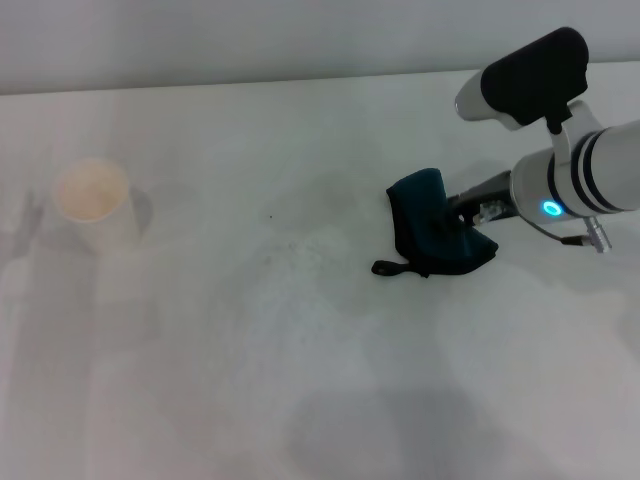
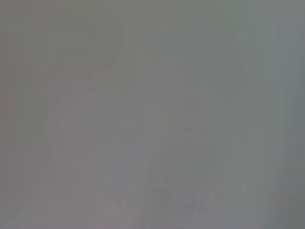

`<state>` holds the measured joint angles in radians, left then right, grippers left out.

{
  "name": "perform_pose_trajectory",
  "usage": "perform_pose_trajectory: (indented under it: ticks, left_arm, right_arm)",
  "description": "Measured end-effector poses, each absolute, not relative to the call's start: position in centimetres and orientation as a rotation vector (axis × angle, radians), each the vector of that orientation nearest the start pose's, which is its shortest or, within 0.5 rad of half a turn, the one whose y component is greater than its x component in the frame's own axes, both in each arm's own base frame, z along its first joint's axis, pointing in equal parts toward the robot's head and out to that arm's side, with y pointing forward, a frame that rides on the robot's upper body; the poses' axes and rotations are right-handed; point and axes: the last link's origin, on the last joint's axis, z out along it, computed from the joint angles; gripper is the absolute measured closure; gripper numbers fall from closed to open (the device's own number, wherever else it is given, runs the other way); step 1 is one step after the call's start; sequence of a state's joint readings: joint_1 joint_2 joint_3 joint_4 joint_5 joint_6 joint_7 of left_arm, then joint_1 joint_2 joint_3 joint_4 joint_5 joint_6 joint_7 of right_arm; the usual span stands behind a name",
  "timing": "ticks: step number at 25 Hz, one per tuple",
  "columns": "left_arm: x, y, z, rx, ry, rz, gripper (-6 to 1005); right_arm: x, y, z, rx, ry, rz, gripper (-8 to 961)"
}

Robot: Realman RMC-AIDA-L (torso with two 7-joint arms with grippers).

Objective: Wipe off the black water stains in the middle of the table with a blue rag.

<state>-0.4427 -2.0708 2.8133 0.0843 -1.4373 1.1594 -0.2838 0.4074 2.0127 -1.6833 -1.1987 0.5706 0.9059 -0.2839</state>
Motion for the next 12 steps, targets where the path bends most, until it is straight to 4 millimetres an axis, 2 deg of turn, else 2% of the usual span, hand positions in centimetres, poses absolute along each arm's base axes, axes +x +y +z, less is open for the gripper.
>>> perform_pose_trajectory:
  ticks: [2, 7, 12]
  left_arm:
    - [-35.7, 32.0, -0.5, -1.516, -0.710, -0.696, 107]
    - [-35.8, 32.0, -0.5, -1.516, -0.709, -0.694, 108]
    - [-35.3, 32.6, -0.4, -1.520, -0.696, -0.703, 108]
  right_arm:
    - [24.7, 36.5, -3.2, -2.225, 1.054, -0.200, 598]
    - [24.0, 37.0, -3.0, -2.218, 1.043, -0.119, 483]
    - [22.8, 37.3, -1.3, -2.212, 1.041, 0.080, 367]
